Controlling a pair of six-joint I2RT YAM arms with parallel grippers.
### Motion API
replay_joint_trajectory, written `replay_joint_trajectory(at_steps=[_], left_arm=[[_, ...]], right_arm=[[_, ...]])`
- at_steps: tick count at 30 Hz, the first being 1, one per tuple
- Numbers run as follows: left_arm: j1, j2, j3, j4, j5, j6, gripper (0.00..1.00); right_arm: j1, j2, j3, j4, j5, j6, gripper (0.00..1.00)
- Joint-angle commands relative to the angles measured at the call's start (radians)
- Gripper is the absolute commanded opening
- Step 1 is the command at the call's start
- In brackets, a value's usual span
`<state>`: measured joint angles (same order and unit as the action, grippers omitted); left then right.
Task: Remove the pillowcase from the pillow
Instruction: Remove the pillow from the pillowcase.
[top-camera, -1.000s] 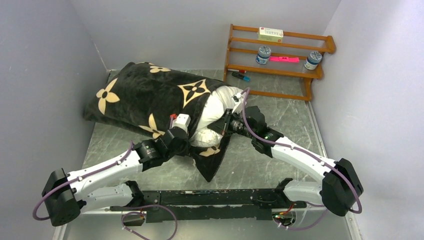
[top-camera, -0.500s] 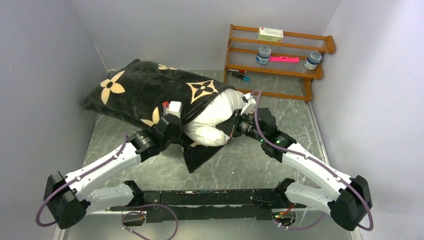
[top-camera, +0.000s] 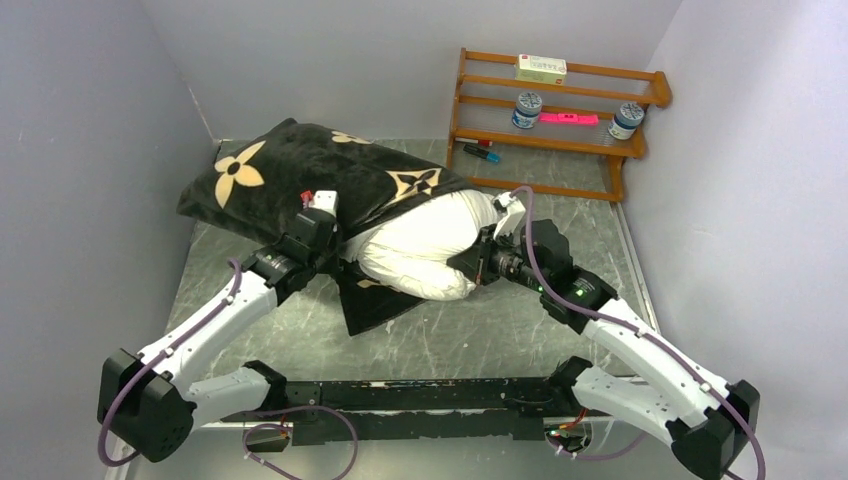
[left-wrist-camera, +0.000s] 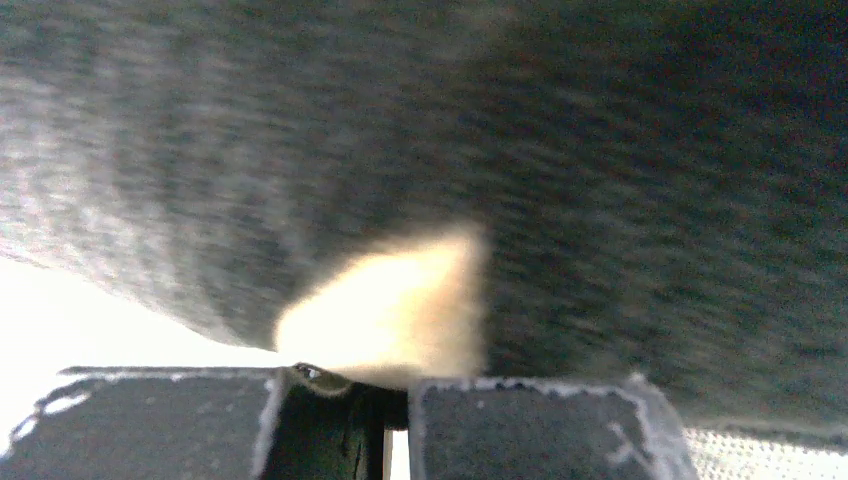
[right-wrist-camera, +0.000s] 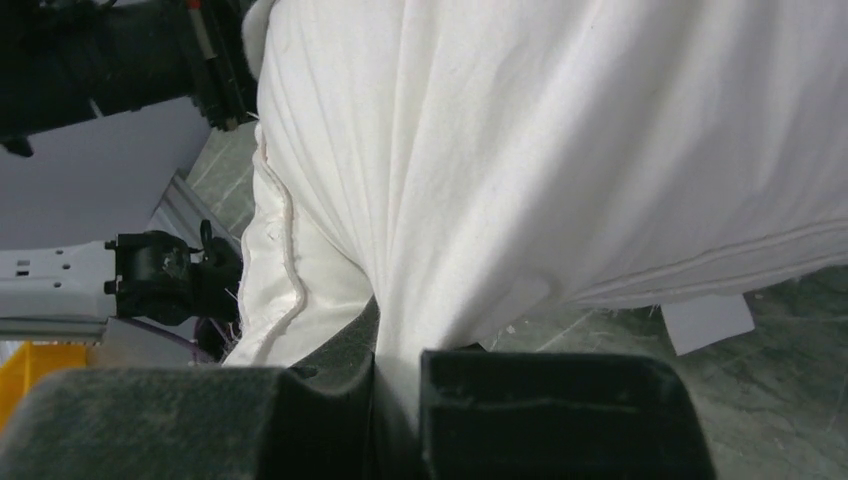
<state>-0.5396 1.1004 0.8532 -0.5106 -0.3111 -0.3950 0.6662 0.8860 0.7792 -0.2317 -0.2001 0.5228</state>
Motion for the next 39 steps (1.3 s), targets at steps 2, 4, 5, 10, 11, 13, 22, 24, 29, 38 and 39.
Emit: replay_joint_trajectory(at_steps=[2, 4, 5, 10, 11, 13, 22, 24, 29, 38, 39], left_arm=[[0.167, 0.009, 0.048, 0.088, -0.282, 0.073, 0.05], [0.184, 0.038, 0.065, 0.099, -0.283, 0.080, 0.05], [0.188, 0.058, 0.074, 0.100, -0.285, 0.082, 0.05], [0.202, 0.127, 0.036, 0.123, -0.260, 0.094, 0.06], [0.203, 0.128, 0.032, 0.118, -0.252, 0.095, 0.08], [0.203, 0.121, 0.017, 0.125, -0.235, 0.097, 0.13], [0.202, 0.045, -0.021, 0.160, -0.160, 0.102, 0.39], [0.202, 0.024, -0.027, 0.165, -0.154, 0.109, 0.45], [0.202, -0.018, -0.029, 0.161, -0.145, 0.119, 0.52], [0.191, -0.132, -0.044, 0.147, -0.116, 0.135, 0.60], [0.187, -0.141, -0.046, 0.139, -0.115, 0.135, 0.61]], right_arm=[[-0.014, -0.153, 0.162, -0.050, 0.028, -0.103, 0.00], [-0.015, -0.156, 0.177, -0.073, 0.010, -0.118, 0.00], [-0.015, -0.156, 0.178, -0.078, -0.013, -0.124, 0.00], [-0.016, -0.156, 0.101, -0.032, -0.278, -0.142, 0.00], [-0.014, -0.154, 0.074, -0.018, -0.338, -0.140, 0.00], [-0.015, -0.145, 0.017, 0.032, -0.447, -0.128, 0.00], [-0.014, -0.003, -0.033, 0.063, -0.580, -0.156, 0.06], [-0.014, 0.028, 0.016, 0.003, -0.586, -0.200, 0.17], [-0.016, 0.091, 0.168, -0.177, -0.493, -0.281, 0.56], [-0.066, 0.205, 0.349, -0.274, -0.334, -0.295, 0.76], [-0.081, 0.209, 0.354, -0.260, -0.349, -0.287, 0.77]])
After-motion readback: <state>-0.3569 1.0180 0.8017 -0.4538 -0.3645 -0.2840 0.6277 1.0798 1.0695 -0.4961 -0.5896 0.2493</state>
